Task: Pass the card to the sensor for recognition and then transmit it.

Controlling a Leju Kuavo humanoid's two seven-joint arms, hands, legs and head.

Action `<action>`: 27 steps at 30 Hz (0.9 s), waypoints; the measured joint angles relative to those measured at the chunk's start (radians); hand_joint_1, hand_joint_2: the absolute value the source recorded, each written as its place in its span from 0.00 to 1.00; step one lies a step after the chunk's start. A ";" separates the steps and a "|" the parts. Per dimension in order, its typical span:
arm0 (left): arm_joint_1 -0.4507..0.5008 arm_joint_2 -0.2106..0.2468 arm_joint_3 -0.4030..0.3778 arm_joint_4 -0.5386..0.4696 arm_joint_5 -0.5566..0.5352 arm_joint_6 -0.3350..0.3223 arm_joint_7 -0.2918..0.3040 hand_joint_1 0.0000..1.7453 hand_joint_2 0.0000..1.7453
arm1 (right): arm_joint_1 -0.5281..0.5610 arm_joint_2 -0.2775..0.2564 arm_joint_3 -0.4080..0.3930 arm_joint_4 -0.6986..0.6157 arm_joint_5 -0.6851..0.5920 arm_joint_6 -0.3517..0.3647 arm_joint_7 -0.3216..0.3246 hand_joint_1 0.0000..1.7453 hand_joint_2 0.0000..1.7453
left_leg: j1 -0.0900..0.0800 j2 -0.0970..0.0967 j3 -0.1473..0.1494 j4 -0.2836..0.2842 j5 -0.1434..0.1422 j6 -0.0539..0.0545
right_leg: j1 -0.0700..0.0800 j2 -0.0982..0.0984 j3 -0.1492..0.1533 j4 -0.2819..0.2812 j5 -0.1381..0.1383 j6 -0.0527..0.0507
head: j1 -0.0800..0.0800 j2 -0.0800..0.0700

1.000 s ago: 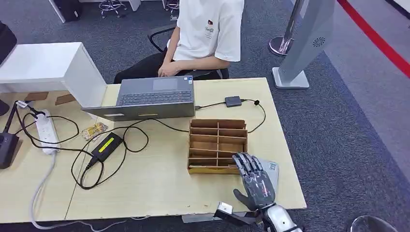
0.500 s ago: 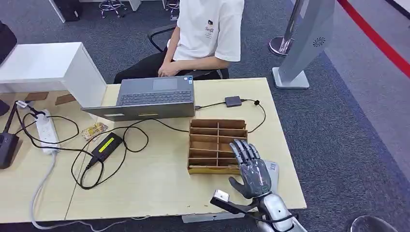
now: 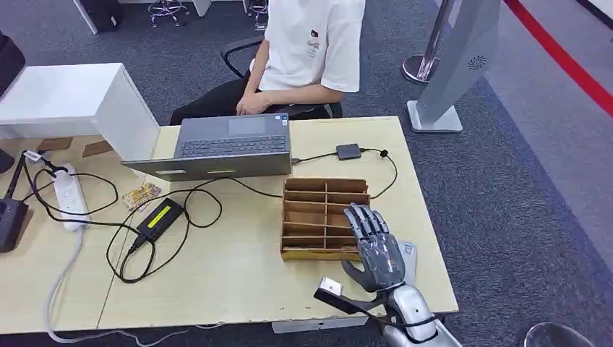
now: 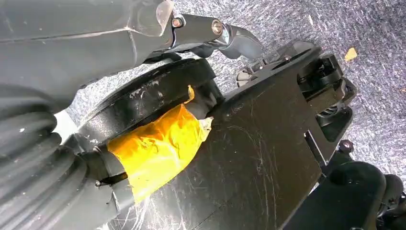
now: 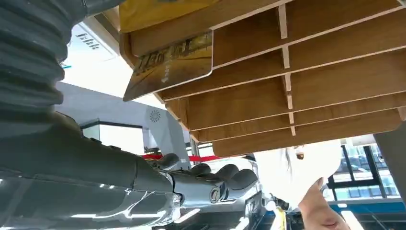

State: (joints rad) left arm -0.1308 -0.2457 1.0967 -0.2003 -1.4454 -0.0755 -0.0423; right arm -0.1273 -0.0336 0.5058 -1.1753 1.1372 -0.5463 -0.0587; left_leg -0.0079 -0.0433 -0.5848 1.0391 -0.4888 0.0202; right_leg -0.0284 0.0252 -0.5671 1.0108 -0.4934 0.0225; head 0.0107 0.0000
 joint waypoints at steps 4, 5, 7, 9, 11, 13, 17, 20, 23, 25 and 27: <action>0.000 0.000 0.000 0.000 0.000 0.000 0.000 0.00 1.00 | 0.000 0.000 0.000 0.001 0.000 0.000 0.004 0.00 1.00 | 0.000 0.000 0.000 0.000 0.000 0.000 | 0.000 0.000 0.000 0.000 0.000 0.000 | 0.000 0.000; 0.000 0.000 0.000 0.000 0.000 0.000 0.000 0.00 1.00 | 0.000 -0.001 -0.001 0.000 0.000 0.000 0.004 0.00 1.00 | 0.000 0.000 0.000 0.000 0.000 0.000 | 0.000 0.000 0.000 0.000 0.000 0.000 | 0.000 0.000; 0.000 0.000 0.000 0.000 0.000 0.000 0.000 0.00 1.00 | 0.001 -0.002 -0.002 0.000 0.000 0.000 0.005 0.00 1.00 | 0.000 0.000 0.000 0.000 0.000 0.000 | 0.000 0.000 0.000 0.000 0.000 0.000 | 0.000 0.000; 0.000 0.000 0.000 0.000 0.000 0.000 0.000 0.00 1.00 | 0.001 -0.002 -0.002 0.000 0.000 0.000 0.005 0.00 1.00 | 0.000 0.000 0.000 0.000 0.000 0.000 | 0.000 0.000 0.000 0.000 0.000 0.000 | 0.000 0.000; 0.000 0.000 0.000 0.000 0.000 0.000 0.000 0.00 1.00 | 0.002 -0.003 -0.002 0.000 0.000 0.000 0.005 0.00 1.00 | 0.000 0.000 0.000 0.000 0.000 0.000 | 0.000 0.000 0.000 0.000 0.000 0.000 | 0.000 0.000; 0.000 0.000 0.000 0.000 0.000 0.000 0.000 0.00 1.00 | 0.004 -0.003 -0.002 -0.001 0.000 0.000 0.005 0.00 1.00 | 0.000 0.000 0.000 0.000 0.000 0.000 | 0.000 0.000 0.000 0.000 0.000 0.000 | 0.000 0.000; 0.000 0.000 0.000 0.000 0.000 0.000 0.000 0.00 1.00 | 0.006 -0.003 -0.003 -0.001 0.000 0.000 0.005 0.00 1.00 | 0.000 0.000 0.000 0.000 0.000 0.000 | 0.000 0.000 0.000 0.000 0.000 0.000 | 0.000 0.000; 0.000 0.000 0.000 0.000 0.000 0.000 0.000 0.00 1.00 | 0.006 -0.003 -0.003 -0.001 0.000 0.000 0.005 0.00 1.00 | 0.000 0.000 0.000 0.000 0.000 0.000 | 0.000 0.000 0.000 0.000 0.000 0.000 | 0.000 0.000; 0.000 0.000 0.000 0.000 0.000 0.000 0.000 0.00 1.00 | 0.006 -0.003 -0.003 -0.001 0.000 0.000 0.005 0.00 1.00 | 0.000 0.000 0.000 0.000 0.000 0.000 | 0.000 0.000 0.000 0.000 0.000 0.000 | 0.000 0.000; 0.000 0.000 0.000 0.000 0.000 0.000 0.000 0.00 1.00 | 0.007 -0.004 -0.003 -0.002 0.000 0.000 0.005 0.00 1.00 | 0.000 0.000 0.000 0.000 0.000 0.000 | 0.000 0.000 0.000 0.000 0.000 0.000 | 0.000 0.000; 0.000 0.000 0.000 0.000 0.000 0.000 0.000 0.00 1.00 | 0.007 -0.004 -0.004 -0.002 0.000 0.000 0.005 0.00 1.00 | 0.000 0.000 0.000 0.000 0.000 0.000 | 0.000 0.000 0.000 0.000 0.000 0.000 | 0.000 0.000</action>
State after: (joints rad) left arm -0.1308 -0.2457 1.0967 -0.2003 -1.4454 -0.0759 -0.0420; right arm -0.1205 -0.0374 0.5020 -1.1769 1.1376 -0.5463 -0.0538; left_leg -0.0079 -0.0432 -0.5848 1.0391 -0.4888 0.0202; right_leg -0.0284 0.0253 -0.5674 1.0108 -0.4934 0.0225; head 0.0107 0.0000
